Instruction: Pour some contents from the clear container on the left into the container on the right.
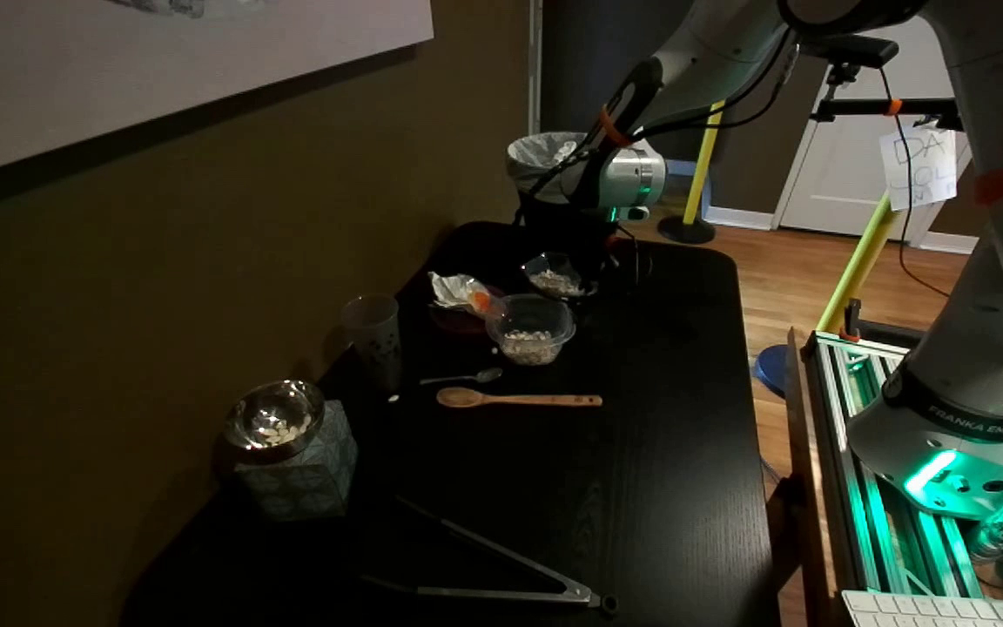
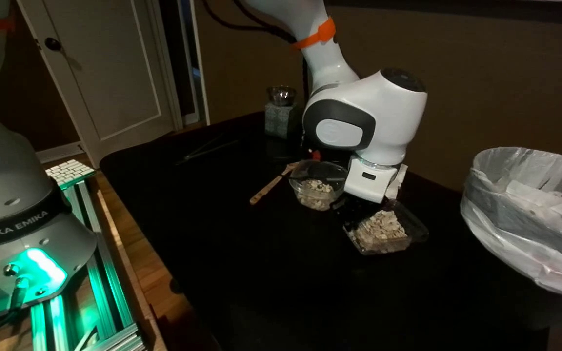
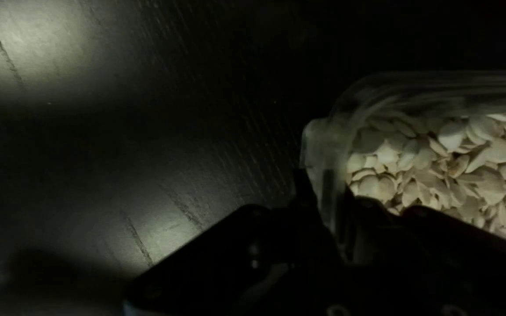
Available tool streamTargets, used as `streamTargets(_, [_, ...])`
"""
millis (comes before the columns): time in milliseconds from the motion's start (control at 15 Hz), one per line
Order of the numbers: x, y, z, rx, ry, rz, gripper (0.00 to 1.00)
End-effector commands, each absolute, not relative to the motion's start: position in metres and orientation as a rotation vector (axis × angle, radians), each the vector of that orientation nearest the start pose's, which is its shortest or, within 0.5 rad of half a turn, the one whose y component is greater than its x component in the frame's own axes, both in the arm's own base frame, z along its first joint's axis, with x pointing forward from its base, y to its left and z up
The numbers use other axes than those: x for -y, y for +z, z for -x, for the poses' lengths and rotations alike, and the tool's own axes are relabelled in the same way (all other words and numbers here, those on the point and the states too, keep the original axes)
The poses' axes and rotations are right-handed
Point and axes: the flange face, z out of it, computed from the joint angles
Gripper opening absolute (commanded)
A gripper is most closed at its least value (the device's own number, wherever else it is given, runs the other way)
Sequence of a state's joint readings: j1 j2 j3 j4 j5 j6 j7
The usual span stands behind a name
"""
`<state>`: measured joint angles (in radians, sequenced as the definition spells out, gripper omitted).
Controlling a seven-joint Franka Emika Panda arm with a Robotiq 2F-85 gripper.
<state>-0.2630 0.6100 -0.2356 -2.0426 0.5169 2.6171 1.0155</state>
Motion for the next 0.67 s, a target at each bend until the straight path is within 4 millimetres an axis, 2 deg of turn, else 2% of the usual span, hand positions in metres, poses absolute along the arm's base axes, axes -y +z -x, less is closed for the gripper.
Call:
streamTargets(0, [0.297,0.154,-0.509,-2.505,0.122,1.711,0.47])
streamTargets(267, [0.274,0.203,-0.479,-2.447,0.111,1.833,0.78])
streamTargets(467, [0.253,0.232,-0.453,-2.254,0.091,2.082,0.99])
streamTargets(533, [0.245,0.236,-0.448,-2.195,0.091,2.146,1.0])
streamTargets(600, [0.264,0.223,-0.473,-2.294,0.067,2.038,0.9])
